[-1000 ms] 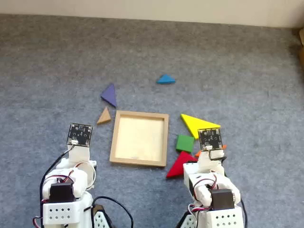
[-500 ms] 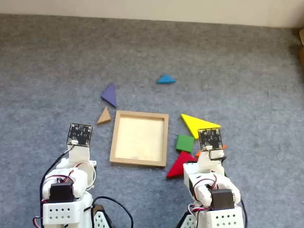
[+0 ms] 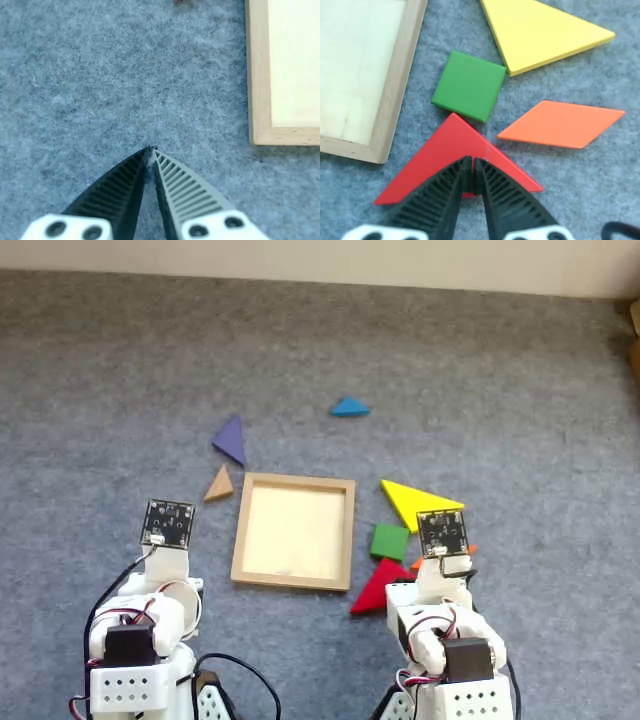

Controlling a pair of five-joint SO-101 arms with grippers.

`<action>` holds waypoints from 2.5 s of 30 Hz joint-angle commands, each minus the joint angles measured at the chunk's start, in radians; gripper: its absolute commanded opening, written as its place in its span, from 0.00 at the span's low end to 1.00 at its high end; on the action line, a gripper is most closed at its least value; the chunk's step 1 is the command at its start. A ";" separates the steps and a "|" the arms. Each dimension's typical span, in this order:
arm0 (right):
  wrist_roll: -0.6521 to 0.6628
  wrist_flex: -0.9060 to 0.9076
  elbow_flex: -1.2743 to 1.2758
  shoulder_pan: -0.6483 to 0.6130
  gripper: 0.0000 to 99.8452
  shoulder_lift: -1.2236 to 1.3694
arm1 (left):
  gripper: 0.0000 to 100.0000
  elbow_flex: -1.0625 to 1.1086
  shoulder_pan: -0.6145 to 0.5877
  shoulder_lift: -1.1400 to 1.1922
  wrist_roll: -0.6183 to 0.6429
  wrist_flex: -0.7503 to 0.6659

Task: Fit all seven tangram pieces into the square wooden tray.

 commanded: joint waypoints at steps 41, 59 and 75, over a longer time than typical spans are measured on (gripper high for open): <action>-0.003 0.008 0.105 0.005 0.03 -0.018 | 0.01 0.021 -0.008 -0.038 0.008 0.008; -0.009 -0.091 -0.047 0.318 0.03 -0.018 | 0.01 0.021 -0.008 -0.038 0.008 0.008; -0.110 0.113 -0.473 0.315 0.03 0.025 | 0.01 0.021 -0.008 -0.038 0.008 0.008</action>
